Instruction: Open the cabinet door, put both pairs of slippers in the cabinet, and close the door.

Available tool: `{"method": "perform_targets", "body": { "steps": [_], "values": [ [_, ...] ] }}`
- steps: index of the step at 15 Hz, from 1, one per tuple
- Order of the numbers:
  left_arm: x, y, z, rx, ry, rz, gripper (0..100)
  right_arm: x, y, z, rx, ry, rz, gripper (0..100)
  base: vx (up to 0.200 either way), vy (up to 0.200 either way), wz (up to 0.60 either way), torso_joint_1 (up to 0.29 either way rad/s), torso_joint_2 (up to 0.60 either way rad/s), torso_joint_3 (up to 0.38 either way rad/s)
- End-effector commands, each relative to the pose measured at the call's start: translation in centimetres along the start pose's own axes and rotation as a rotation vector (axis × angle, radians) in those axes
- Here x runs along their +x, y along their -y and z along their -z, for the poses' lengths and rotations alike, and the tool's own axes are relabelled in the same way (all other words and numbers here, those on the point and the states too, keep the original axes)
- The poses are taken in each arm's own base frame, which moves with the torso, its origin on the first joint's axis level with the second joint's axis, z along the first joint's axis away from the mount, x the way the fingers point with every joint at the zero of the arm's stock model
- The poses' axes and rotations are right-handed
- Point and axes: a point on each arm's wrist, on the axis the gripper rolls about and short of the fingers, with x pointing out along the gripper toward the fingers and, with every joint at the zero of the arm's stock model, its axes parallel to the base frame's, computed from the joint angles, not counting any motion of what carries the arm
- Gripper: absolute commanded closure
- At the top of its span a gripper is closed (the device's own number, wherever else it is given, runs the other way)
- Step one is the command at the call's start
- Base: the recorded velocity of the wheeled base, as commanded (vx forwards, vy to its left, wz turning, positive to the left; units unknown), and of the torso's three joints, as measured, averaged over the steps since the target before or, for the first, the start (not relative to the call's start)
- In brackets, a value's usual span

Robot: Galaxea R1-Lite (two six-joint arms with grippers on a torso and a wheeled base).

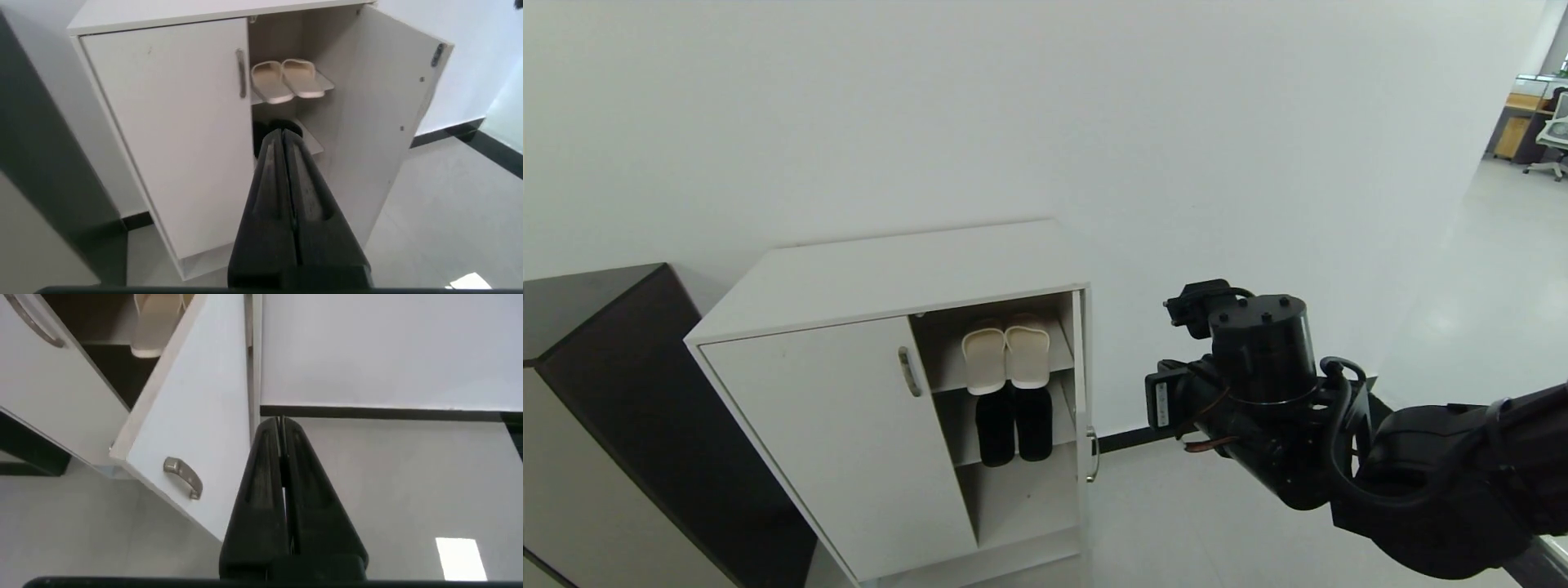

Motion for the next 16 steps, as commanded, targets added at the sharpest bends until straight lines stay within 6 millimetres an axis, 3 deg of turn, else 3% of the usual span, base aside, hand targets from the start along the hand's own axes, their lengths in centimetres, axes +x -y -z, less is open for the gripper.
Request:
{"method": "perform_targets", "body": {
  "steps": [1, 3, 7, 10, 12, 16],
  "values": [
    [0.0, 0.0, 0.0, 0.0, 0.0, 0.0, 100, 0.0, 0.0, 0.0, 0.0, 0.0, -0.001, 100, 0.0, 0.0, 0.6, -0.002, 0.0, 0.007],
    [0.0, 0.0, 0.0, 0.0, 0.0, 0.0, 100, 0.1, 0.0, 0.1, 0.002, 0.0, 0.0, 100, 0.0, 0.0, 0.6, 0.007, 0.01, 0.0],
    [0.0, 0.0, 0.0, 0.0, 0.0, 0.0, 100, 0.4, 0.8, 0.0, 0.003, -0.002, 0.024, 100, 0.0, 0.0, 0.0, 0.0, 0.0, 0.0],
    [0.0, 0.0, 0.0, 0.0, 0.0, 0.0, 100, 0.7, 2.7, -0.3, -0.006, -0.003, 0.076, 100, 0.0, 0.0, 0.0, 0.0, 0.0, 0.0],
    [0.0, 0.0, 0.0, 0.0, 0.0, 0.0, 100, 0.7, 3.8, 0.1, -0.048, -0.02, 0.102, 100, 0.0, 0.0, 0.0, 0.0, 0.0, 0.0],
    [0.0, 0.0, 0.0, 0.0, 0.0, 0.0, 100, 1.4, 4.1, 1.4, -0.089, -0.07, 0.116, 100, 0.0, 0.0, 0.0, 0.0, 0.0, 0.0]
  ]
}}
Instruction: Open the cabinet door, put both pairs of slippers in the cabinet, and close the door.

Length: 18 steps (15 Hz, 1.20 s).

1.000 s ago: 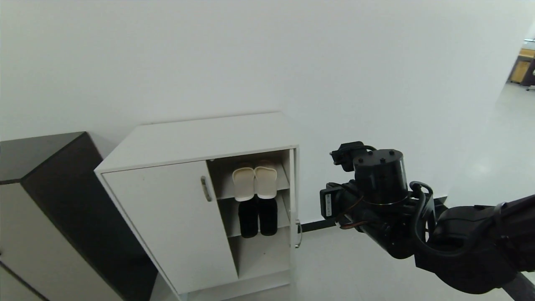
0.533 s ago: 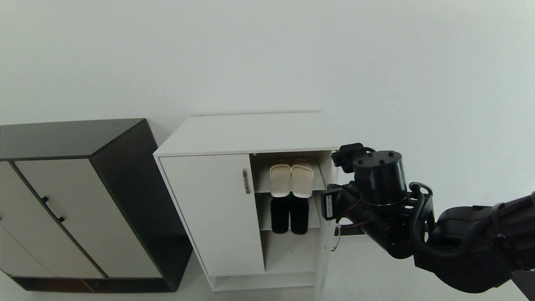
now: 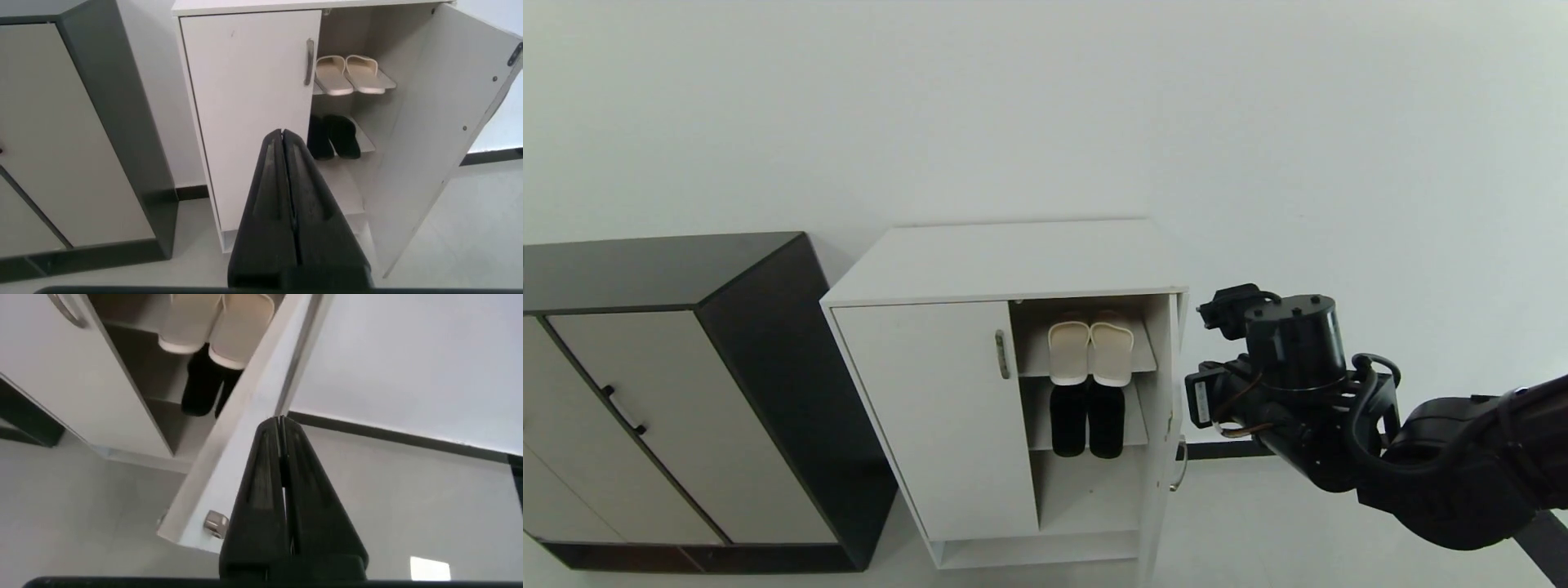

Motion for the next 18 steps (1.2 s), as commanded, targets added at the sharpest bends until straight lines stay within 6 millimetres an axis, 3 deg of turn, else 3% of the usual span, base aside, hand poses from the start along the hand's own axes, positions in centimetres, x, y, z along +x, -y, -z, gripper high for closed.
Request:
{"method": "perform_targets", "body": {
  "steps": [1, 5, 10, 17, 18],
  "values": [
    [0.0, 0.0, 0.0, 0.0, 0.0, 0.0, 100, 0.6, -0.1, 0.9, -0.019, -0.03, 0.003, 100, 0.0, 0.0, 0.0, 0.0, 0.0, 0.0],
    [0.0, 0.0, 0.0, 0.0, 0.0, 0.0, 100, 1.9, -0.8, 2.5, -0.041, -0.08, -0.015, 100, 0.0, 0.0, 0.0, 0.0, 0.0, 0.0],
    [0.0, 0.0, 0.0, 0.0, 0.0, 0.0, 100, 1.8, -1.9, 1.3, 0.088, 0.034, -0.179, 100, 0.0, 0.0, 0.0, 0.0, 0.0, 0.0],
    [0.0, 0.0, 0.0, 0.0, 0.0, 0.0, 100, 1.2, -1.4, 2.1, 0.112, 0.093, -0.312, 100, 0.0, 0.0, 0.0, 0.0, 0.0, 0.0],
    [0.0, 0.0, 0.0, 0.0, 0.0, 0.0, 100, 1.4, -0.7, 2.9, 0.104, 0.06, -0.351, 100, 0.0, 0.0, 0.0, 0.0, 0.0, 0.0]
  ]
}}
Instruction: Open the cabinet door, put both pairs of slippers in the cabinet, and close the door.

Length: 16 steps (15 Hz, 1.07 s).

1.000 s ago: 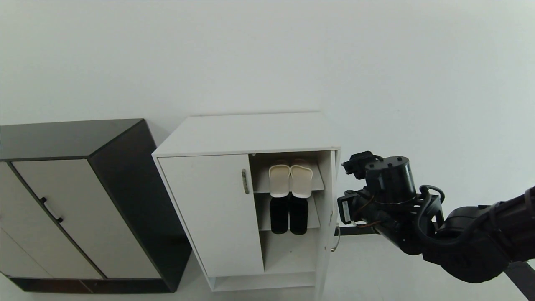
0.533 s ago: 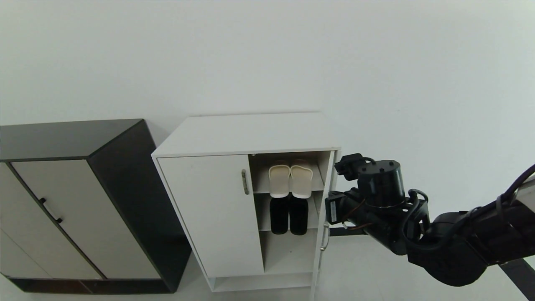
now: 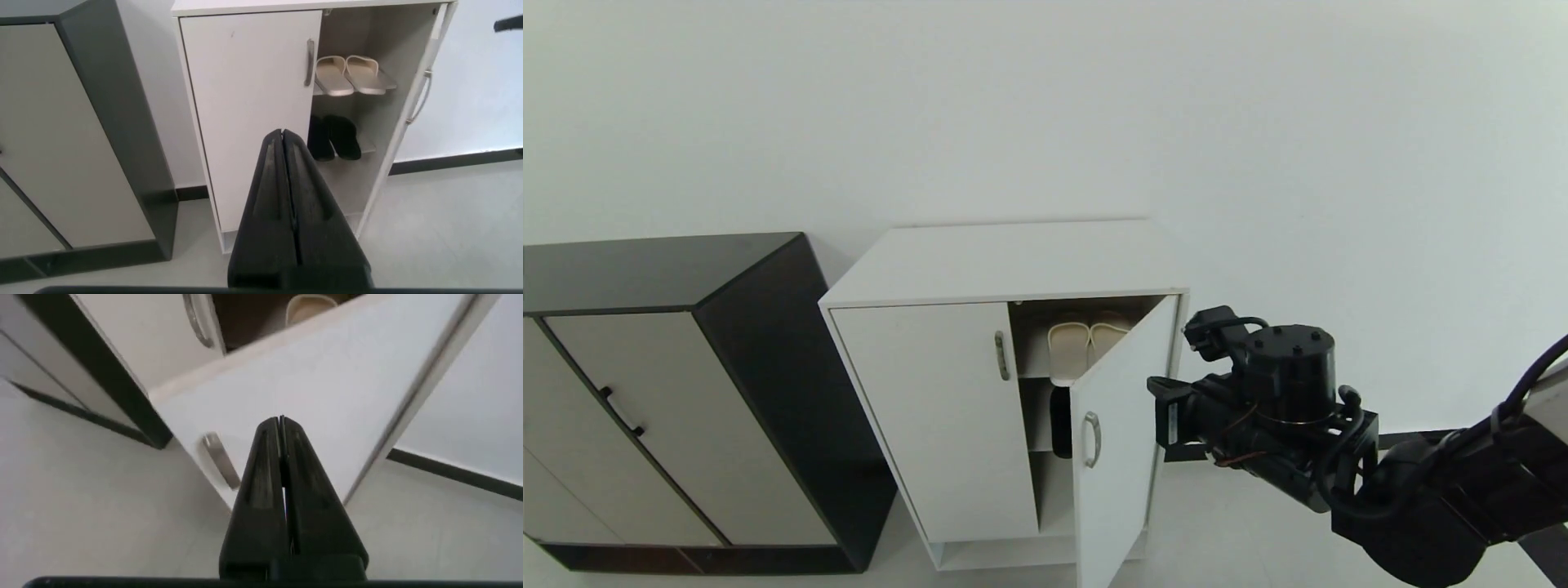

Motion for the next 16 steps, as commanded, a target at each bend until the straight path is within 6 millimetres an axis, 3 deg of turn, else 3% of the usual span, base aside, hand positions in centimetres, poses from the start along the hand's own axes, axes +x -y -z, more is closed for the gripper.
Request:
{"method": "perform_targets", "body": {
  "steps": [1, 6, 12, 16],
  "values": [
    [0.0, 0.0, 0.0, 0.0, 0.0, 0.0, 100, -0.6, 1.3, 1.3, 0.004, -0.035, -0.06, 100, 0.0, 0.0, 0.0, 0.0, 0.0, 0.0],
    [0.0, 0.0, 0.0, 0.0, 0.0, 0.0, 100, -1.3, 2.8, 2.8, -0.048, -0.044, -0.162, 100, 0.0, 0.0, 0.0, 0.0, 0.0, 0.0],
    [0.0, 0.0, 0.0, 0.0, 0.0, 0.0, 100, -0.9, 2.8, 3.6, -0.05, -0.073, -0.164, 100, 0.2, 0.0, 0.0, 0.001, 0.0, 0.002],
    [0.0, 0.0, 0.0, 0.0, 0.0, 0.0, 100, -0.4, 2.7, 3.3, -0.05, -0.06, -0.167, 100, 0.0, 0.0, 0.0, 0.0, 0.0, 0.0]
  ]
}}
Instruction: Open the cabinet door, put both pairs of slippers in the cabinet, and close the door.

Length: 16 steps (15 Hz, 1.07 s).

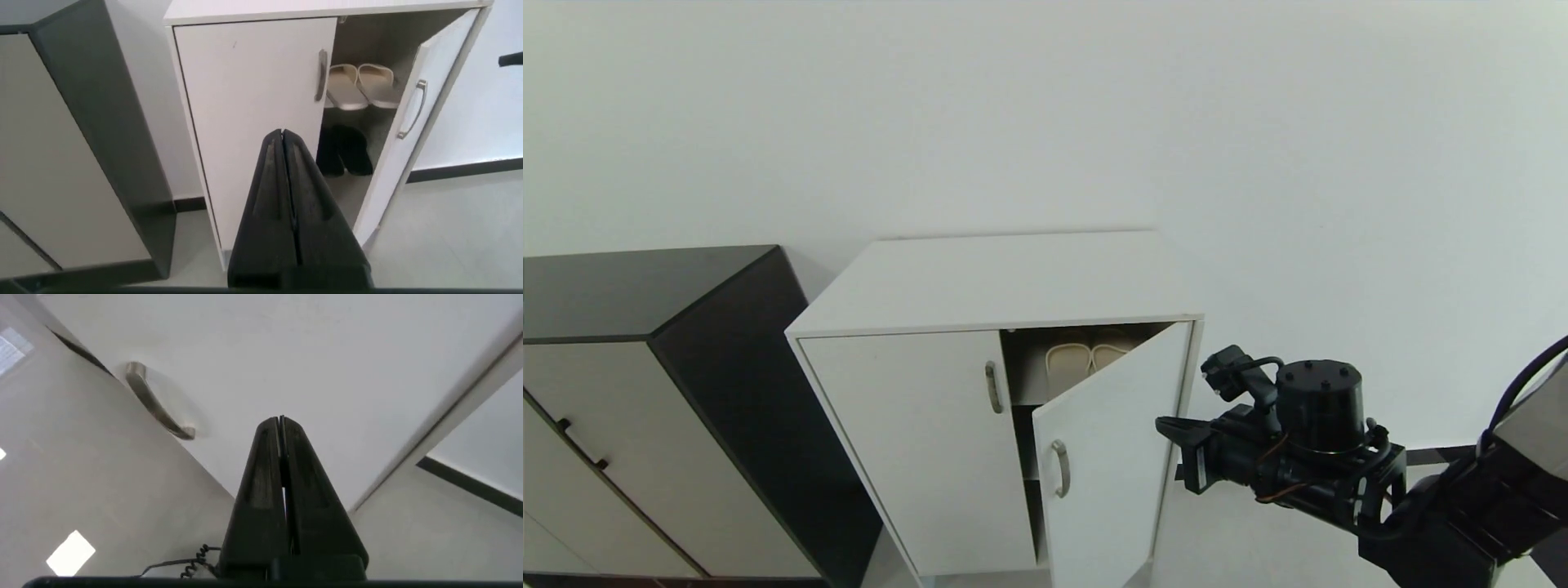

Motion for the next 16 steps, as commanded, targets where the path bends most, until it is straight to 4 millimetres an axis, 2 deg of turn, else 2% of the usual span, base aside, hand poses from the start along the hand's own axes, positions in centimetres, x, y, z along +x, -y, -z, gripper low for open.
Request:
{"method": "perform_targets", "body": {
  "steps": [1, 5, 11, 16],
  "values": [
    [0.0, 0.0, 0.0, 0.0, 0.001, 0.0, 100, 0.7, 0.0, -0.2, 0.0, 0.01, 0.0, 100, 0.0, 0.0, 0.0, 0.0, 0.0, 0.0],
    [0.0, 0.0, 0.0, 0.001, 0.001, 0.0, 100, 1.9, 0.8, -0.7, 0.003, 0.034, 0.027, 100, 0.0, 0.0, 0.0, 0.0, 0.0, 0.0],
    [0.0, 0.0, 0.0, 0.001, 0.001, 0.0, 100, 5.7, 2.0, -1.0, -0.01, 0.074, 0.043, 100, 0.0, 0.0, 0.0, 0.0, 0.0, 0.0],
    [0.0, 0.0, 0.0, 0.0, 0.001, 0.0, 100, 8.0, 2.9, -1.2, -0.008, 0.092, 0.055, 100, 0.0, 0.0, 0.0, 0.0, 0.0, 0.0]
  ]
}}
